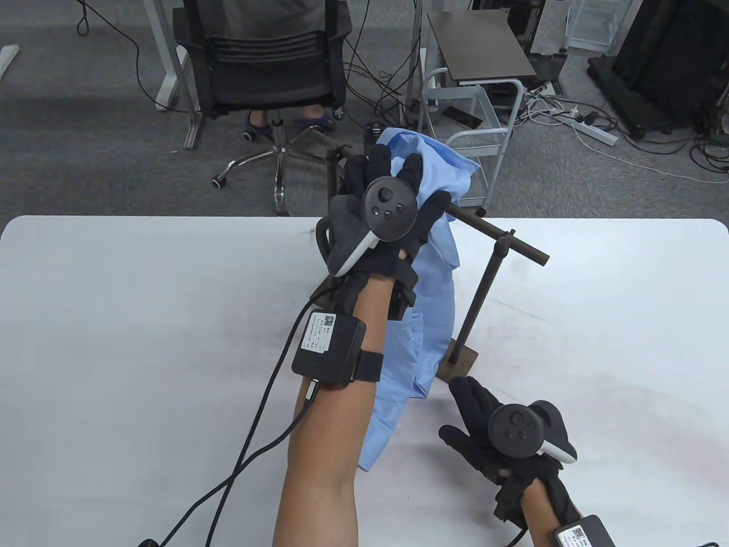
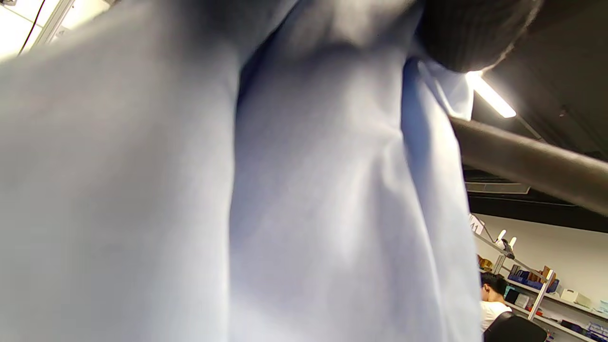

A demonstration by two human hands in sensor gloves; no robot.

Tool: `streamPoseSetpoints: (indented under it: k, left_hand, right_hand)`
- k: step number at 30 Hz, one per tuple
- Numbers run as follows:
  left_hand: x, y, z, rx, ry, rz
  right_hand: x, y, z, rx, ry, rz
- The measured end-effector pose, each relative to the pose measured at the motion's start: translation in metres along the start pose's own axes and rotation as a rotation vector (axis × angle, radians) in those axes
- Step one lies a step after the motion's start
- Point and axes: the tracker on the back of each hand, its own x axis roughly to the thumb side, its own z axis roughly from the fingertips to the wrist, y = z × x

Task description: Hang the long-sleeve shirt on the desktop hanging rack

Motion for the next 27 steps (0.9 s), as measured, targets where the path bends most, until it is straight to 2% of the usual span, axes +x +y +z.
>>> streamPoseSetpoints:
  k: [5, 7, 15, 27]
  left_hand:
    - [-0.001, 0.013, 0.014, 0.052, -0.028, 0.015]
    - [-0.003, 0.019, 0.022, 0.038, -0.03, 0.012]
    - [-0.027, 0.033, 0.068, 0.044, -0.007, 0.012]
    - [-0.09, 0.011, 0.135, 0.005, 0.056, 0.027]
  right_hand:
    - [0.0, 0.001, 0.0, 0.007, -0.002, 0.001]
    - [0.0, 0.001, -0.001, 0.01, 0.0, 0.001]
    - [0.0, -0.001, 0.0, -0.01, 0.005, 0.01]
    - [0.001, -0.001, 0.002, -0.029, 0.011, 0.026]
